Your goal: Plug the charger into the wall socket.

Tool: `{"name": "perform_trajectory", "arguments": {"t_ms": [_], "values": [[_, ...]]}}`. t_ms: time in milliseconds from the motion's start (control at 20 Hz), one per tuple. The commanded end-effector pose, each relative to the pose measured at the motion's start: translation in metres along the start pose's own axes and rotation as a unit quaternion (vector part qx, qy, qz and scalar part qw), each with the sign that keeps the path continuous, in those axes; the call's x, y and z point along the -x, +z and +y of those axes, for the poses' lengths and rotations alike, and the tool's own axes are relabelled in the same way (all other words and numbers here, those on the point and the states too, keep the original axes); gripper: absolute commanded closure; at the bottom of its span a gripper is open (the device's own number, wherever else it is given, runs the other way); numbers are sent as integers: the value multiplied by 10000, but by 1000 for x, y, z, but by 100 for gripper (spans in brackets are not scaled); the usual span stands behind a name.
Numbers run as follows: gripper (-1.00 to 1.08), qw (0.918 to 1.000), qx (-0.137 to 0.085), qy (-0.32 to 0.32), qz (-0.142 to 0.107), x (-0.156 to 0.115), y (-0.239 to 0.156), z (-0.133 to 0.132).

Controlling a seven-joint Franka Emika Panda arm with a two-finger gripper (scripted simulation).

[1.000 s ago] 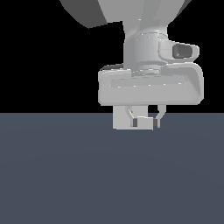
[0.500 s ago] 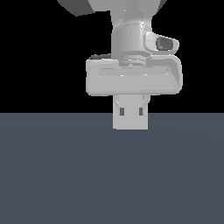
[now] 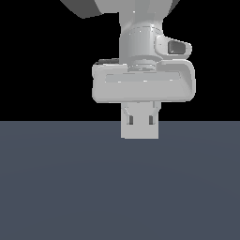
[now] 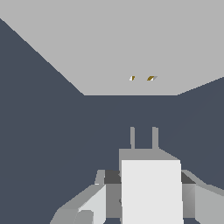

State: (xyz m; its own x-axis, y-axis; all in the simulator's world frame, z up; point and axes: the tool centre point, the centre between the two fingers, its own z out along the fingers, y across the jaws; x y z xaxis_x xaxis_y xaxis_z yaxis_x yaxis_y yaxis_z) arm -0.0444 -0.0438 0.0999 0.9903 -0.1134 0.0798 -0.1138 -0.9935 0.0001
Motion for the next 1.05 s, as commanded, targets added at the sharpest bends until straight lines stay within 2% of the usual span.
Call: {"name": "perform_trajectory", "arguments": {"t_ms": [0,600,1000], "values": [[108,10000,0,0,2,-3,0,0],[108,10000,0,0,2,-42,3,0],[108,10000,0,0,2,-48,4,0]]}}
